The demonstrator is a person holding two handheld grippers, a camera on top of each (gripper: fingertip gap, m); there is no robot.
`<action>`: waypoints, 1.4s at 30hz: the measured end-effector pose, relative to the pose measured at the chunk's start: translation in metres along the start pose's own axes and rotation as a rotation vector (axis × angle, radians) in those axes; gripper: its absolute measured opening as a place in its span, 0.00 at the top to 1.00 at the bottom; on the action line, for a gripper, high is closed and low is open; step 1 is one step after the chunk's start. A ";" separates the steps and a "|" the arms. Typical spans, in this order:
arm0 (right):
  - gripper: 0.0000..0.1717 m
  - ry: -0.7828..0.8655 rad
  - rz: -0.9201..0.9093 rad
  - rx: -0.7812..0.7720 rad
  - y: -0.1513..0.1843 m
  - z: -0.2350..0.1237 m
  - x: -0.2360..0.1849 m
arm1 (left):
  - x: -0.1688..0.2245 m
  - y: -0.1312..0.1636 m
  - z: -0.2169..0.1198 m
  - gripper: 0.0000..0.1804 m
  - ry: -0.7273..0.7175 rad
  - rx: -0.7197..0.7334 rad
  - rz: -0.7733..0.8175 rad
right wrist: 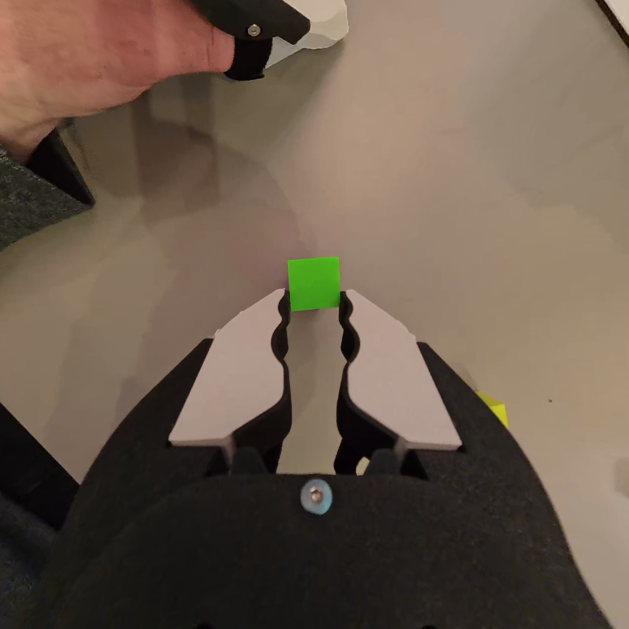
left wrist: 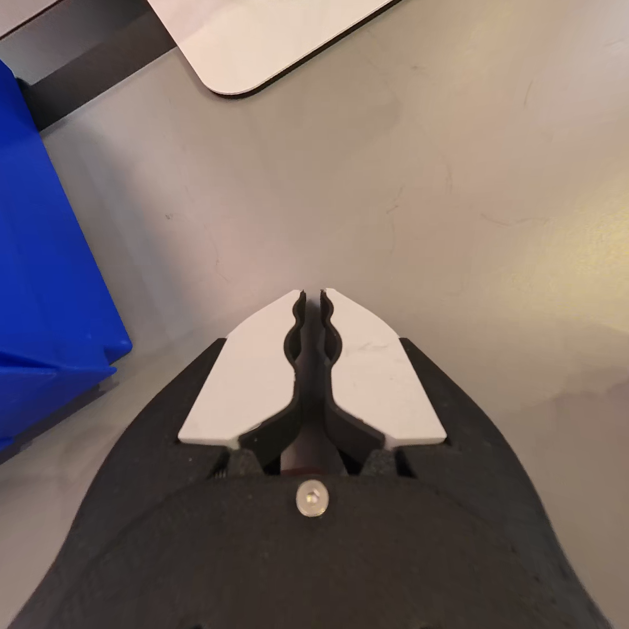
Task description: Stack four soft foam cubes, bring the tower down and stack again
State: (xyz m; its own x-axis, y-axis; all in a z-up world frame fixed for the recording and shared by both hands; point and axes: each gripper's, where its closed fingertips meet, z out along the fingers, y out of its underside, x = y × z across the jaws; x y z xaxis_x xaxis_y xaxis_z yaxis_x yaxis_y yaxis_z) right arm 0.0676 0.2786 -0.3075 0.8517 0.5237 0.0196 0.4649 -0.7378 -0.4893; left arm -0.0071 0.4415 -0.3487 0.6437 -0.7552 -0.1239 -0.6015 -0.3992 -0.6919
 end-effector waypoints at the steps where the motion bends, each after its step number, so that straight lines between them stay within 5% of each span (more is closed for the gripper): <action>1: 0.84 0.011 0.014 -0.007 0.001 0.001 -0.001 | 0.000 0.000 0.000 0.96 0.001 0.000 -0.001; 42: 0.84 0.160 0.161 -0.019 0.004 0.009 -0.003 | 0.000 0.001 0.001 0.94 0.020 -0.007 -0.025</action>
State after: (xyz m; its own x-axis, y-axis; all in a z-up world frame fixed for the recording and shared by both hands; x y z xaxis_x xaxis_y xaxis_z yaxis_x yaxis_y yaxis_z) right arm 0.0643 0.2781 -0.3172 0.9422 0.3249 0.0814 0.3226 -0.8150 -0.4813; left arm -0.0072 0.4418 -0.3497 0.6487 -0.7553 -0.0926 -0.5889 -0.4212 -0.6898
